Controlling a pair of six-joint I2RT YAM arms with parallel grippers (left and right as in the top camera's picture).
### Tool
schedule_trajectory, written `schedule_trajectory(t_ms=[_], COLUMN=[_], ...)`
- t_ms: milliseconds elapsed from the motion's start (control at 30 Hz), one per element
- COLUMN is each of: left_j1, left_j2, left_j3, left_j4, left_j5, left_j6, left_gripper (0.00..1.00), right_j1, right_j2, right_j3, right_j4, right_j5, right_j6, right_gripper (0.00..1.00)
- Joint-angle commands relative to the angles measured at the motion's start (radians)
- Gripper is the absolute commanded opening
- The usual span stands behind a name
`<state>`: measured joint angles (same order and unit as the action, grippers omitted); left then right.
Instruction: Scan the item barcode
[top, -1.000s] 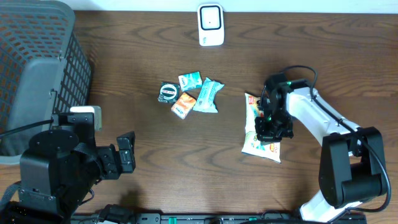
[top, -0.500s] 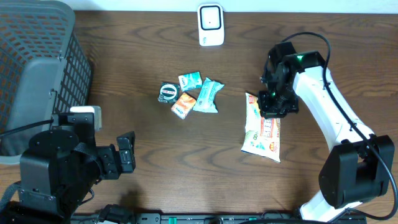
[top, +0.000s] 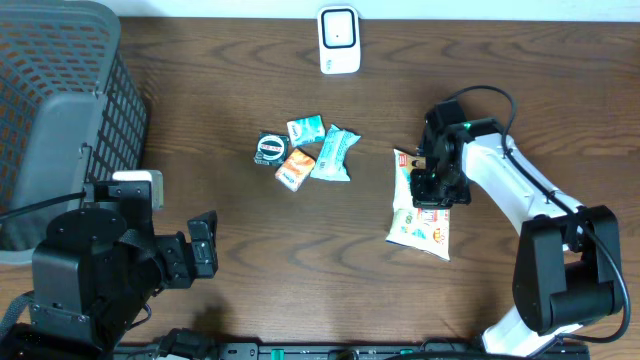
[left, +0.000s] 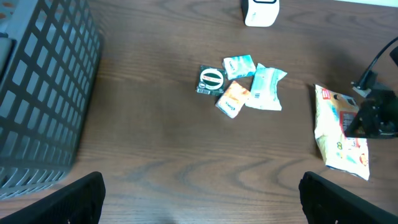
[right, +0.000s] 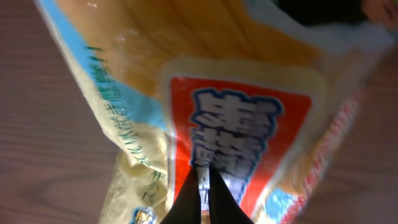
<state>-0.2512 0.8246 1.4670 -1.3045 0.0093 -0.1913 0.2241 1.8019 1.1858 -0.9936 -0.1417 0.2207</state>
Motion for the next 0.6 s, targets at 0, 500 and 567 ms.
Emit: schedule_trajectory(t_ms=[0, 500, 567], left_j1=[0.003, 0.003, 0.003], left_j2=[0.004, 0.004, 0.004], left_j3=[0.009, 0.009, 0.009], left_j4=[-0.001, -0.001, -0.001], left_j5=[-0.002, -0.002, -0.002], left_j6=[-0.013, -0.013, -0.013], left_gripper=[0.98, 0.97, 0.98], right_j1=[0.013, 0.064, 0.065], right_j2=[0.001, 0.001, 0.001], right_j3=[-0.013, 0.176, 0.210], right_j4=[0.045, -0.119, -0.196], right_j5=[-0.107, -0.136, -0.126], right_j6=[-0.002, -0.061, -0.062], right_gripper=[0.01, 0.01, 0.01])
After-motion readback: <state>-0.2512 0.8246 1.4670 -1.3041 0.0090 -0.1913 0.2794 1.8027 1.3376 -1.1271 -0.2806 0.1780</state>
